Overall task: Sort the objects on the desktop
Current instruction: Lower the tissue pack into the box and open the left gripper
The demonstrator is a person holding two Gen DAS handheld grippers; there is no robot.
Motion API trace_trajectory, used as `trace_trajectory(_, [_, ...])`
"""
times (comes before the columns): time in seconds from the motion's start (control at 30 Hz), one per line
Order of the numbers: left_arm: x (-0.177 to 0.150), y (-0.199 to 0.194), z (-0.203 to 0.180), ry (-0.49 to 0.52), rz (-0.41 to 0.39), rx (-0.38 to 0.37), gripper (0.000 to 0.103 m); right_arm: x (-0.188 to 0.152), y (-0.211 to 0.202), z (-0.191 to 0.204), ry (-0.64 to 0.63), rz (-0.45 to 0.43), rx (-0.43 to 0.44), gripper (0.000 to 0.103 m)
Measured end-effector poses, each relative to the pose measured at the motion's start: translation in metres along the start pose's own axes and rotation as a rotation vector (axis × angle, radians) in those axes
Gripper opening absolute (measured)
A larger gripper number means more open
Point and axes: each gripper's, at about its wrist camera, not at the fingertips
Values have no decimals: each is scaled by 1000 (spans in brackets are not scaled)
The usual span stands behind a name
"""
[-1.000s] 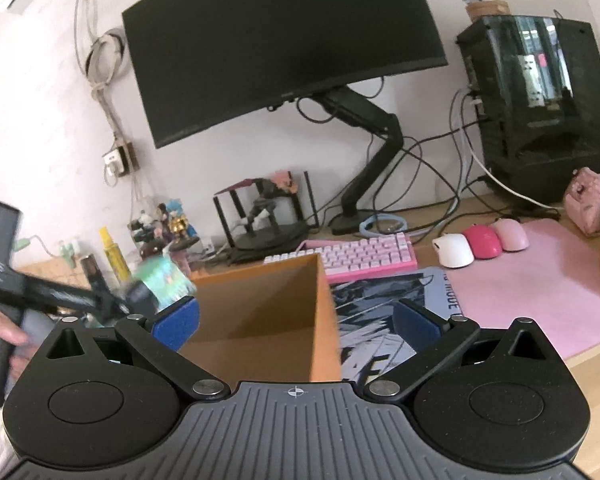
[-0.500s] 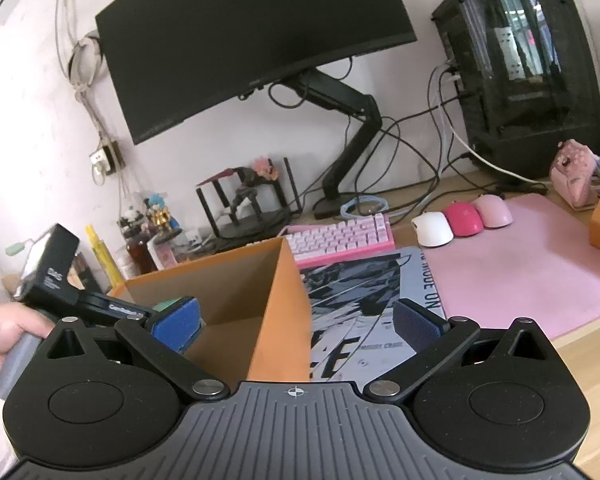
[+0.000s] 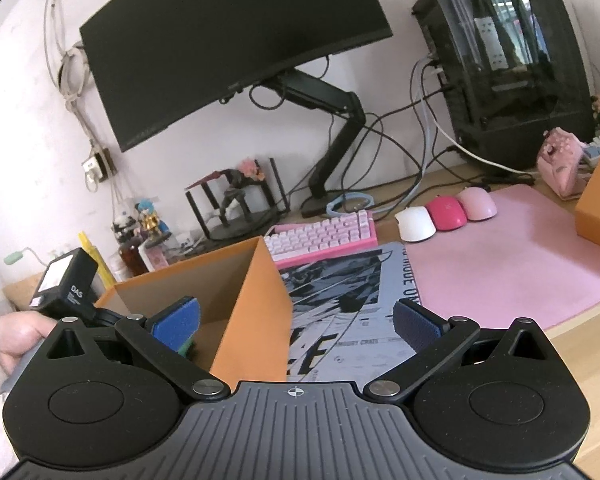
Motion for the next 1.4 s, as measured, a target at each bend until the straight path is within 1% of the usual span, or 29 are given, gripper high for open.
trace_trajectory(0.1, [-1,-5,1,-12,19,-15,102,-1,-3,-4,2,-1,1,103])
trace_trajectory(0.17, [-1,-9,3,-27,14,-33,102,-1,-5,-6,5,-1,3,103])
trace_trajectory(0.2, [-2,-11,4,-35,6,-45,103,-1,-6,-7,8,0,5,103])
trace_trajectory(0.33, [0,-25,7,-57,-31,-77,99,-2,-9,-8,2,-3,7,103])
trace_trajectory(0.43, [-1,-47,7,-66,-98,-72,102,-2,-10,-8,-10,-8,5,103])
trace_trajectory(0.57, [-13,-86,9,-79,-231,-75,103,-2,-13,-7,-26,-15,3,103])
trace_trajectory(0.67, [-29,-114,10,-103,-360,-104,103,-2,-14,-7,-37,-20,1,103])
trace_trajectory(0.73, [-40,-128,8,-123,-450,-139,103,-2,-15,-6,-45,-23,0,103])
trace_trajectory(0.87, [-67,-149,8,-163,-606,-254,103,-3,-18,-6,-61,-29,-3,103])
trace_trajectory(0.93, [-86,-158,4,-177,-692,-277,103,-3,-19,-6,-69,-33,-4,103])
trace_trajectory(1.07, [-125,-168,-16,-120,-899,-226,103,-3,-21,-5,-84,-39,-6,103])
trace_trajectory(1.17, [-153,-166,-32,-88,-1034,-177,103,-3,-23,-5,-96,-44,-8,103])
trace_trajectory(1.27, [-172,-158,-43,-56,-1122,-182,103,-3,-24,-4,-109,-49,-10,103])
trace_trajectory(1.33, [-183,-152,-50,-44,-1181,-173,103,-4,-23,-5,-124,-56,-9,103])
trace_trajectory(1.4, [-191,-146,-52,-36,-1222,-176,103,-4,-22,-5,-139,-62,-8,103])
Point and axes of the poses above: each gripper's, at about its wrist camera, not at the fingertips, and y roughly the way its jaws point, z to its left, x to its top, and after that the axes turned 4 degrees about y, right-handed
